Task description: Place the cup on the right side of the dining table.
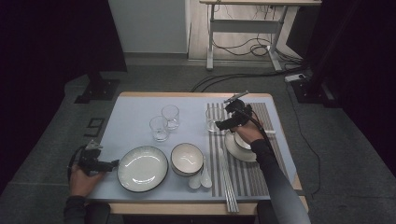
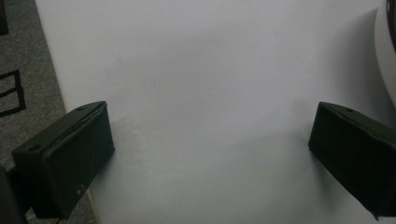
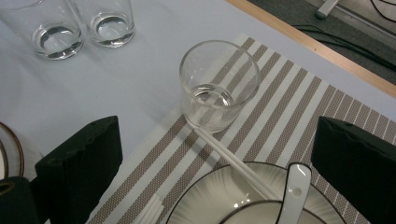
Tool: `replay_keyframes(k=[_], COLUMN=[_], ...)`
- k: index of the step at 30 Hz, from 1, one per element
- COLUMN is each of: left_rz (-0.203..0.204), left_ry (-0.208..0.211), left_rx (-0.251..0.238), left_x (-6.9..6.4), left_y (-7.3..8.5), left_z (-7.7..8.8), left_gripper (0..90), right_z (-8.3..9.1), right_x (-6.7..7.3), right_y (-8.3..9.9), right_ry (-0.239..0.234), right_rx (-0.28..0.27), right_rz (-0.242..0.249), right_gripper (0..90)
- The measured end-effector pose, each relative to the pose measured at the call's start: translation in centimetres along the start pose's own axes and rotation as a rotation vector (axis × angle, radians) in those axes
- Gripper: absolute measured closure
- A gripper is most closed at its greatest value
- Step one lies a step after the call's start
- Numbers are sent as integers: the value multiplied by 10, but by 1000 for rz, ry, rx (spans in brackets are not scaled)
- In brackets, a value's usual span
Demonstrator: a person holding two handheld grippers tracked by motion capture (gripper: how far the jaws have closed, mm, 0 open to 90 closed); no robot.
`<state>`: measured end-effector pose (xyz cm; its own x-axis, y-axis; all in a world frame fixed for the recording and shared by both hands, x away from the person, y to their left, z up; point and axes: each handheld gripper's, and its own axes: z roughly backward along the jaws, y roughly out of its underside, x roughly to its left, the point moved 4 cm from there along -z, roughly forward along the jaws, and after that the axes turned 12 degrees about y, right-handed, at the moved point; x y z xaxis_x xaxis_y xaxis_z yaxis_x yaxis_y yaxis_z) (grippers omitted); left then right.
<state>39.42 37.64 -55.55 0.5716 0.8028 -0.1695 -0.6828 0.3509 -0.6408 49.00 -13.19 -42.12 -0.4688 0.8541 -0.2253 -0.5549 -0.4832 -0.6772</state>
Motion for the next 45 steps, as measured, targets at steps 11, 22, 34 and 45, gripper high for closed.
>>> replay_keyframes(k=[11, 22, 34, 45], left_rz=[1, 1, 0, 0], left_ry=[1, 0, 1, 0], left_rx=[-1, 0, 1, -1], left_x=[0, 0, 0, 0], left_y=[0, 0, 0, 0], left_z=[0, 0, 0, 0], left_gripper=[0, 0, 0, 0], right_z=[16, 30, 37, 43], right_x=[-8, -15, -22, -29], right_y=[19, 42, 72, 98], right_ry=[1, -10, 8, 37], right_rx=[-13, -26, -16, -4], right_rz=[-5, -18, -31, -42], right_gripper=[19, 19, 16, 0])
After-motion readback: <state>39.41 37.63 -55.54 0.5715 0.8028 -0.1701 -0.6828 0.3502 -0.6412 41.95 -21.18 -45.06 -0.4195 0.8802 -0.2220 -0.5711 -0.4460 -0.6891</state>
